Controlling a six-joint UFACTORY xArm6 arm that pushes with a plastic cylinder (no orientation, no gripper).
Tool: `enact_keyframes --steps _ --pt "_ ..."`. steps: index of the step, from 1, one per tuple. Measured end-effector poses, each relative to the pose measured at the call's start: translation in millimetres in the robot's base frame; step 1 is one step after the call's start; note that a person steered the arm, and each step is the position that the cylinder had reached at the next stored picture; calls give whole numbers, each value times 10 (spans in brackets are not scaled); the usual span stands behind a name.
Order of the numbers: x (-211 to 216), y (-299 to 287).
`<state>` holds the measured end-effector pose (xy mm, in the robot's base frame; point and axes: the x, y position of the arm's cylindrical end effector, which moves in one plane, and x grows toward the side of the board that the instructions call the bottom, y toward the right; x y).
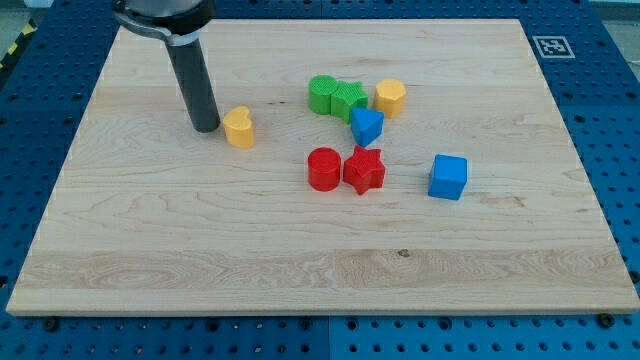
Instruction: Slide the yellow heart towards red circle
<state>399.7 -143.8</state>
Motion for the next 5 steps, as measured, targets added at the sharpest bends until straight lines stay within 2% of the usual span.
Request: enact_keyframes --steps 2,5 --pt "2 13" --pt "81 574"
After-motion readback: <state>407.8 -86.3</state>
